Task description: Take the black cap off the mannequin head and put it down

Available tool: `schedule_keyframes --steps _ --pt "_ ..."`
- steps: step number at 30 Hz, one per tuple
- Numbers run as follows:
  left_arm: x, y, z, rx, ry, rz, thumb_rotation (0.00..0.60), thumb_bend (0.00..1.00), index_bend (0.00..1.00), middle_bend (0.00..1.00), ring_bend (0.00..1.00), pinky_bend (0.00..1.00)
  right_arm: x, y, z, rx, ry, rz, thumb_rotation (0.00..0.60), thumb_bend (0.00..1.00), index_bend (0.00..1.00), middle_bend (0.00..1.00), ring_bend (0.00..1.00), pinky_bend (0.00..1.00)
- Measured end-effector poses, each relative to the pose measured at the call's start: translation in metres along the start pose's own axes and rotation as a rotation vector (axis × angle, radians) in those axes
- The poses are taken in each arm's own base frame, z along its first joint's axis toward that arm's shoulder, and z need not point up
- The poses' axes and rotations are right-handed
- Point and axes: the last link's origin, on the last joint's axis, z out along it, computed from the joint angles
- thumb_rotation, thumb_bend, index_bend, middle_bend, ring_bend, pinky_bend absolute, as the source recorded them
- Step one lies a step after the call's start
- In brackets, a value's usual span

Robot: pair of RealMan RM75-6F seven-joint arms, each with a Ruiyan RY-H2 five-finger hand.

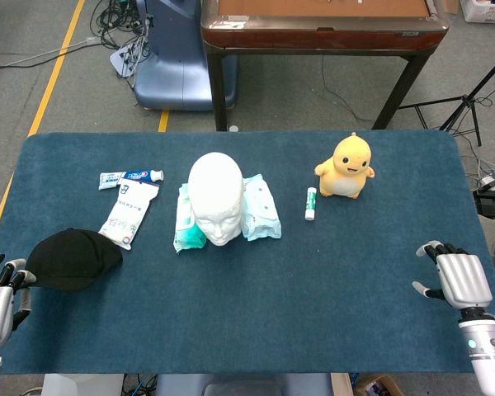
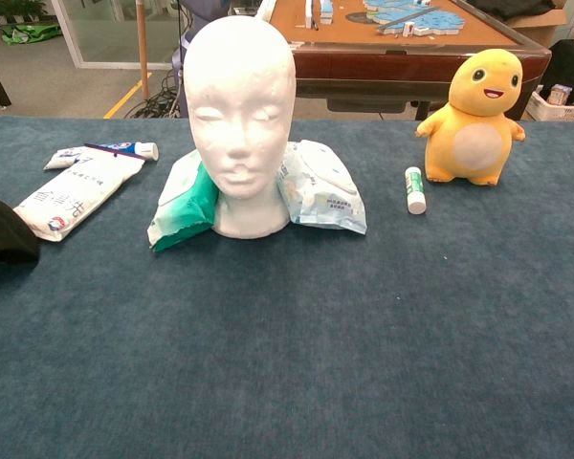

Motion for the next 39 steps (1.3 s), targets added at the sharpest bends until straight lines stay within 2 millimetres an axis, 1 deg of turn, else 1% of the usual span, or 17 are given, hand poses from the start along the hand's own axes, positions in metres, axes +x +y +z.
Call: schedule_keyframes --steps 4,11,20,25,29,32,36,39 --pt "0.002 -0.001 -0.006 -0.015 -0.008 0.016 0.6 0.35 0.36 0.25 0.1 0.32 0.0 0.0 0.0 0.0 0.0 0.0 0.6 0.09 0.39 0.36 0.34 0.44" --pt "0.002 -0.001 -0.012 -0.036 -0.016 0.027 0.6 0.16 0.3 0.25 0.1 0.32 0.0 -0.001 0.0 -0.001 0.0 -0.002 0.6 0.09 0.39 0.36 0.34 0.44" --pt "0.007 -0.003 -0.021 -0.057 -0.058 0.04 0.6 0.01 0.23 0.26 0.09 0.32 0.0 -0.001 0.0 0.0 0.001 -0.003 0.6 0.09 0.39 0.36 0.34 0.44" --pt "0.007 -0.006 -0.024 -0.056 -0.115 0.046 0.6 0.0 0.18 0.27 0.09 0.31 -0.001 -0.001 0.0 0.0 0.001 -0.003 0.6 0.09 0.39 0.36 0.34 0.44" --pt "0.008 -0.008 -0.026 -0.05 -0.159 0.06 0.6 0.0 0.17 0.28 0.1 0.31 0.0 -0.001 0.0 0.0 0.001 -0.003 0.6 0.09 0.39 0.36 0.34 0.44" --pt "0.008 -0.007 -0.023 -0.045 -0.136 0.068 0.6 0.0 0.2 0.29 0.12 0.31 0.0 -0.001 0.0 0.0 0.002 -0.003 0.6 0.09 0.39 0.36 0.34 0.44" --pt "0.008 -0.004 -0.017 -0.047 -0.057 0.065 0.6 0.0 0.25 0.29 0.14 0.31 0.0 -0.001 -0.001 0.0 0.005 0.0 0.6 0.09 0.39 0.36 0.34 0.44" --pt "0.008 -0.001 -0.013 -0.067 -0.018 0.04 0.6 0.04 0.29 0.31 0.16 0.31 0.001 -0.001 -0.001 0.001 0.01 0.004 0.6 0.09 0.39 0.36 0.34 0.44"
